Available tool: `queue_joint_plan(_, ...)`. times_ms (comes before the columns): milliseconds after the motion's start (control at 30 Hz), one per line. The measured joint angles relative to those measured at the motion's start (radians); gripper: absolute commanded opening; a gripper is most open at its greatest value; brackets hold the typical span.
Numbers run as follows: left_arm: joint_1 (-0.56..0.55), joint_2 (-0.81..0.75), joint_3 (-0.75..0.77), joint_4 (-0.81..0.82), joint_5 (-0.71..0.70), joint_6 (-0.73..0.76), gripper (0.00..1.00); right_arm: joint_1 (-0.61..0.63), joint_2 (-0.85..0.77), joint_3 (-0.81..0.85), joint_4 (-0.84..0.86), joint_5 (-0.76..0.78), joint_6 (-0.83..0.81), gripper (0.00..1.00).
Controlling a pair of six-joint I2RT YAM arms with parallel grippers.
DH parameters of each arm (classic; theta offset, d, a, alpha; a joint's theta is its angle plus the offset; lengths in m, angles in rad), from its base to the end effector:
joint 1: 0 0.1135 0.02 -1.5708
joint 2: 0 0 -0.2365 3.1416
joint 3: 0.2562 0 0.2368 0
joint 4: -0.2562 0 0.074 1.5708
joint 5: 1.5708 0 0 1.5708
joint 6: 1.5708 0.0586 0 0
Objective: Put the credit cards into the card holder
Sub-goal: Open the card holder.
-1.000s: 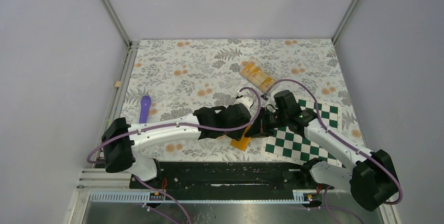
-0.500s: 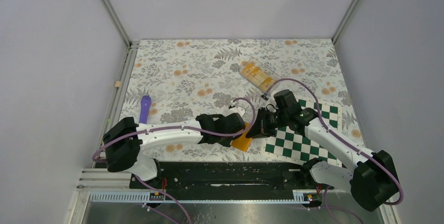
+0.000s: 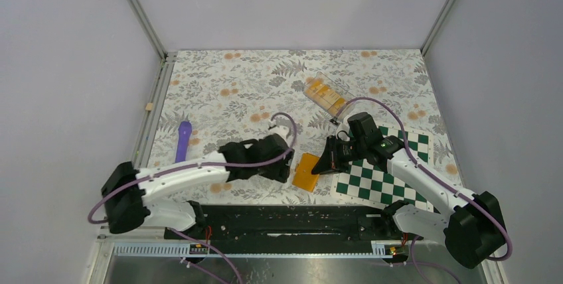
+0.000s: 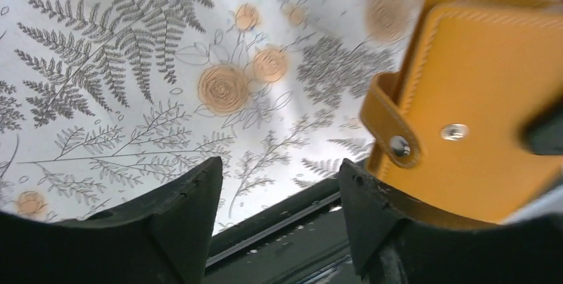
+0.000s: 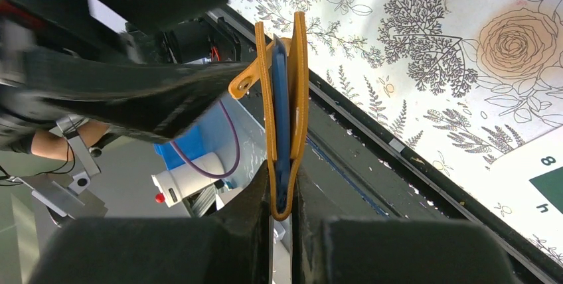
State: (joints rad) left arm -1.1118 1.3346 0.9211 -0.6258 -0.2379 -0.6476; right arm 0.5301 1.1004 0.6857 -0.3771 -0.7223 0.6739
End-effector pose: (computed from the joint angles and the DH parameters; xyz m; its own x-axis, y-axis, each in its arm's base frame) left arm 0.1297 -0.2314 0.1935 -0.7983 0.2920 -0.5268 0.4223 0.8950 -0.1437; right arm 0.1784 0.1495 0.2030 -0.9665 -0.0237 -0.2554 -0.2264 0.5468 0.8060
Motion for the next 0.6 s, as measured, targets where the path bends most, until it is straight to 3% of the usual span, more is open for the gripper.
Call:
queue_joint_plan(100, 0.074, -0.133, -0.047, 0.088, 0.095, -0.01, 0.78, 0.0, 0.0, 0.0, 0.0, -0.004, -0.006, 0.0)
queue_joint_plan(267, 0.162, -0.254, -0.108, 0.216, 0.278, -0.016, 0.8, 0.0, 0.0, 0.0, 0.0, -0.005, -0.012, 0.0)
queue_joint_plan(433, 0.153, -0.194, -0.084, 0.238, 0.382, -0.008, 0.79, 0.0, 0.0, 0.0, 0.0, -0.006, -0.014, 0.0)
queue_joint_plan(600, 0.092, -0.06, -0.005, 0.204, 0.372, 0.003, 0.72, 0.0, 0.001, 0.0, 0.0, -0.006, -0.014, 0.0)
